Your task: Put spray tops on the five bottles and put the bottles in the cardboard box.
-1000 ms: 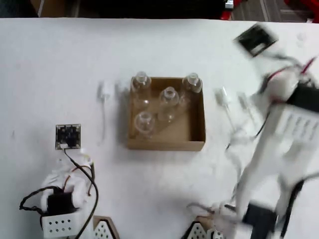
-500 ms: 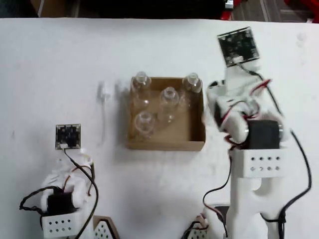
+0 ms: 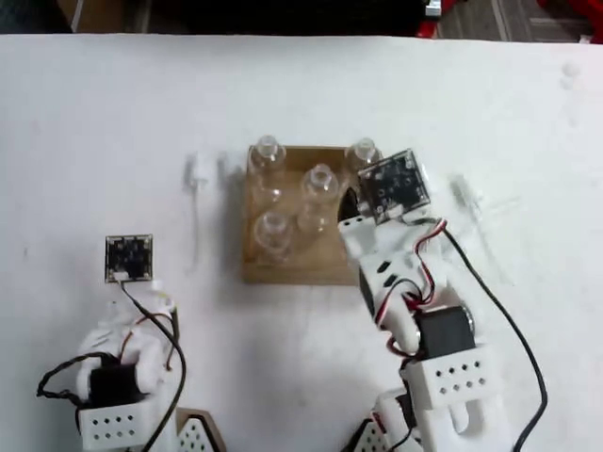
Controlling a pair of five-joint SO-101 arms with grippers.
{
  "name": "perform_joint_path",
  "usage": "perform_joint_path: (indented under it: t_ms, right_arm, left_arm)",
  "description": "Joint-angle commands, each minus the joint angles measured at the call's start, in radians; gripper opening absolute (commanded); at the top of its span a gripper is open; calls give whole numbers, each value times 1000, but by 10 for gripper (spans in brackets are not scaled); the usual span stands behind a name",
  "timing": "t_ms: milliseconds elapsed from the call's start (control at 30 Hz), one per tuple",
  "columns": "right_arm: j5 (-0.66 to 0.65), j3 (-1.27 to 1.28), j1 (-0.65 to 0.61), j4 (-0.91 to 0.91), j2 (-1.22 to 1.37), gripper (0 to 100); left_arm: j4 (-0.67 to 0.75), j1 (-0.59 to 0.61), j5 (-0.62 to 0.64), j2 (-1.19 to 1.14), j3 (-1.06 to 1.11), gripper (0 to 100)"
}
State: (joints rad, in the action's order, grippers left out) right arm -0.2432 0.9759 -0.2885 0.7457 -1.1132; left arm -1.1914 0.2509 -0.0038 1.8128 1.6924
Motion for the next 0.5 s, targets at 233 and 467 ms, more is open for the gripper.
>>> perform_joint_path:
  t_ms: [233,467]
  right_arm:
    - [-15,124,-15,-145,-8,16]
    - [-15,31,-7,-140,-48,16]
  left_arm:
    - [6,-7,-12,10,-2,23]
    - [6,-7,-12,10,-2,24]
